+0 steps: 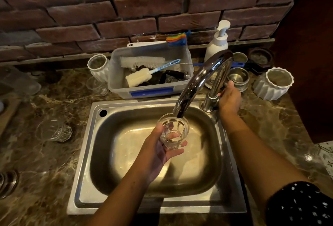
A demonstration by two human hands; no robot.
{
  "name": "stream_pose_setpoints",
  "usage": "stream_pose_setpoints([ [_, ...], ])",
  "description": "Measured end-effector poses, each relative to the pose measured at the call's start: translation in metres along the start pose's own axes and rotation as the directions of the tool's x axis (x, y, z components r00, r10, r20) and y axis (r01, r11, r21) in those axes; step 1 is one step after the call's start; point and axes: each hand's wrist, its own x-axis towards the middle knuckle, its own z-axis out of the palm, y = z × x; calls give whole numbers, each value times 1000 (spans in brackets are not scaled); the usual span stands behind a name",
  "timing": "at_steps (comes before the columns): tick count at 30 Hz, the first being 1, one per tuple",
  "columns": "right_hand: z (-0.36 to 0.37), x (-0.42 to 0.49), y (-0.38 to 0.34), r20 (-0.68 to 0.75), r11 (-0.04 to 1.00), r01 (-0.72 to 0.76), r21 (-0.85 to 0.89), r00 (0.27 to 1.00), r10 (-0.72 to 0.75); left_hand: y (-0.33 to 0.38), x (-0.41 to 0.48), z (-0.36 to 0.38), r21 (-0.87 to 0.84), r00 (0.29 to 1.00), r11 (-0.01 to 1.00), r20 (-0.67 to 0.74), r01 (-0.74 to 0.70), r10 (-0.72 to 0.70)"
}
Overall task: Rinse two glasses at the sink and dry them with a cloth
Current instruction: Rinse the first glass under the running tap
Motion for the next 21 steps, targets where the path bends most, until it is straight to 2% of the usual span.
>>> stream_pose_setpoints([
  [8,0,-4,-2,-57,1000,15,25,998,-14,-1,-1,7,-88,1000,996,-13,12,-13],
  [21,3,-6,-3,-67,995,-37,95,997,43,-7,-1,4,-120,1000,992,16,27,-25],
])
